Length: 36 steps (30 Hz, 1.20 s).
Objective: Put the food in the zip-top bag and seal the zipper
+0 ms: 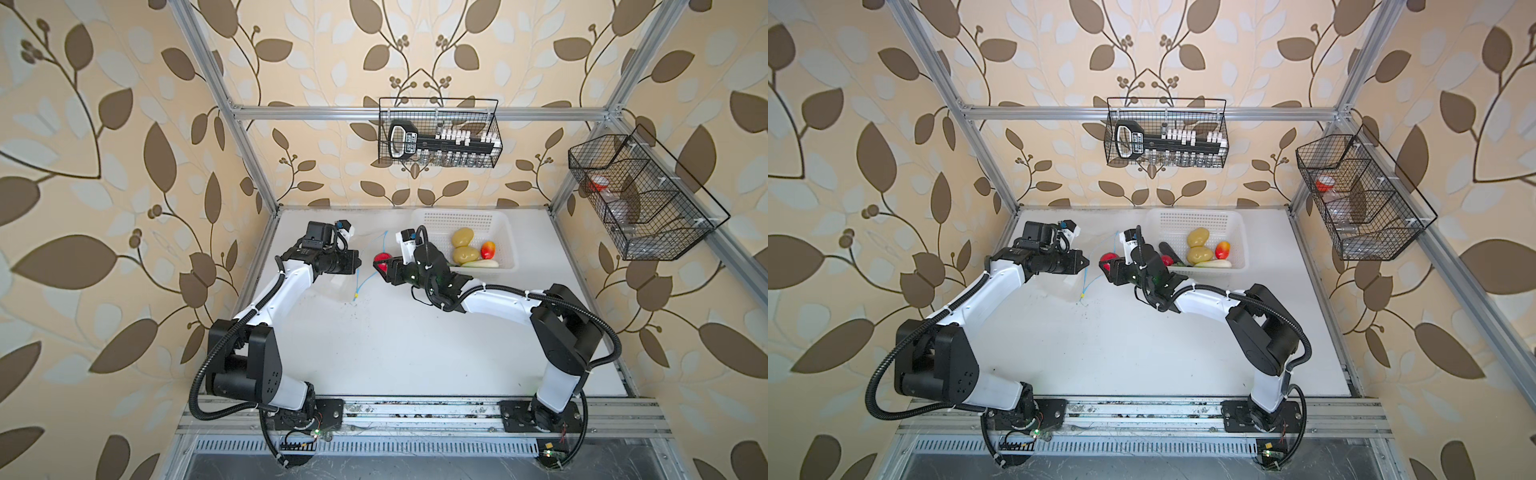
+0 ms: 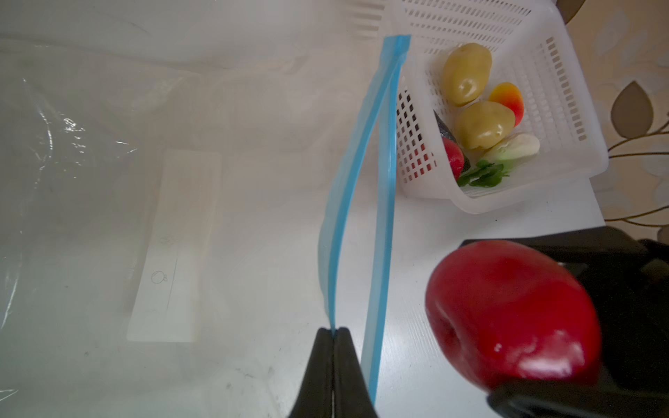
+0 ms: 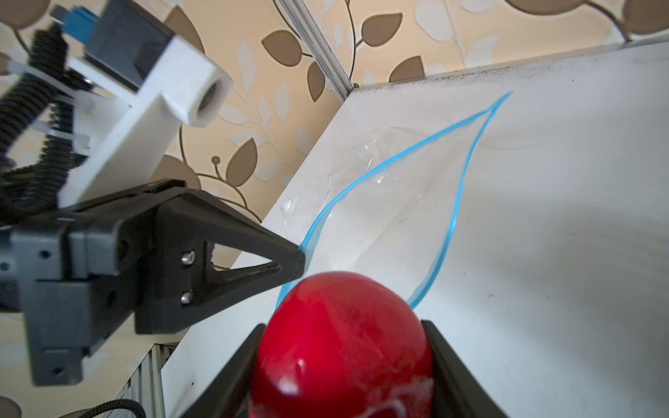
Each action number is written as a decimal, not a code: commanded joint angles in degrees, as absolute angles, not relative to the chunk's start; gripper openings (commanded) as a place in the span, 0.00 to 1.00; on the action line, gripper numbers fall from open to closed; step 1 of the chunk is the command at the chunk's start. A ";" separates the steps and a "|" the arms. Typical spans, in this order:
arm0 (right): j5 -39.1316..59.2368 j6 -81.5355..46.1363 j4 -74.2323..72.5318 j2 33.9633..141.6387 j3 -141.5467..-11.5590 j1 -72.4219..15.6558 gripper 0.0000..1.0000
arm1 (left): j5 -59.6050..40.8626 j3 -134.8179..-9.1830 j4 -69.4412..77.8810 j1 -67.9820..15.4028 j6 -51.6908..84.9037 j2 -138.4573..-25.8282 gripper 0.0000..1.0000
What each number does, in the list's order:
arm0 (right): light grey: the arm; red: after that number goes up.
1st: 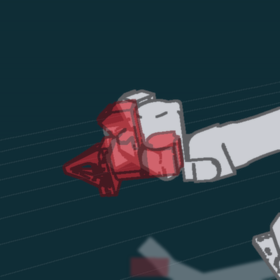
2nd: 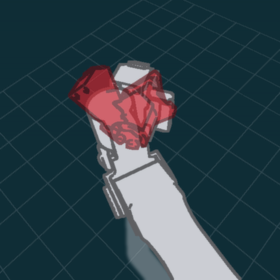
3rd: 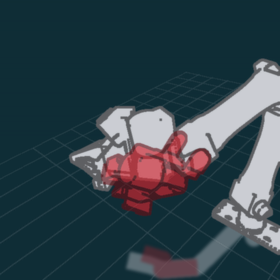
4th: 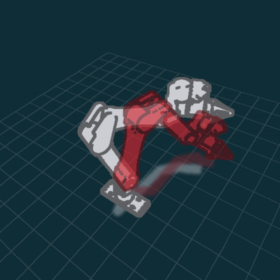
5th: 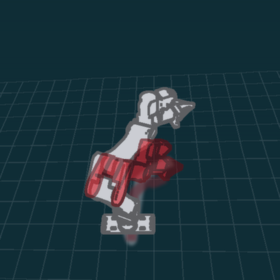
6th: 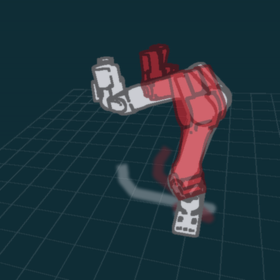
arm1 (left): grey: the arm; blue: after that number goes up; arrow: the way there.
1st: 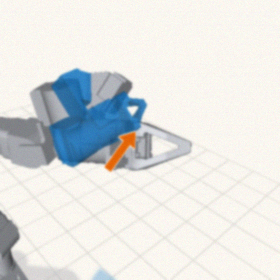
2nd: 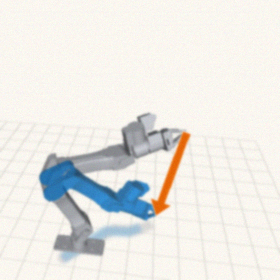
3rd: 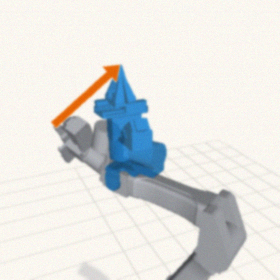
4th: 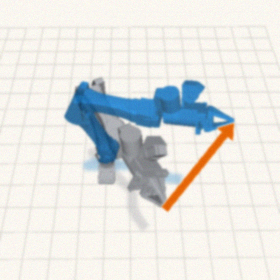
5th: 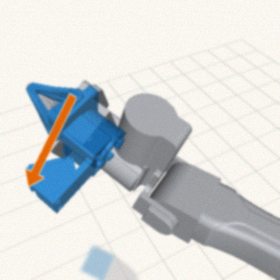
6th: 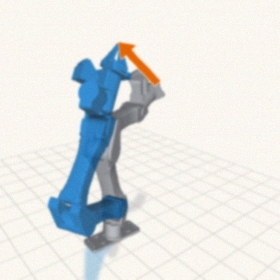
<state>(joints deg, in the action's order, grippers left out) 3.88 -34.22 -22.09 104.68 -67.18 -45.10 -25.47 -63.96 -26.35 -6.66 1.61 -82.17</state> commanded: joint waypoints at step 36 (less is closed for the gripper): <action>-9.61 -33.50 -2.01 113.43 -82.51 -46.10 0.32 | -23.47 -74.94 -31.53 -6.42 3.54 -76.99 0.00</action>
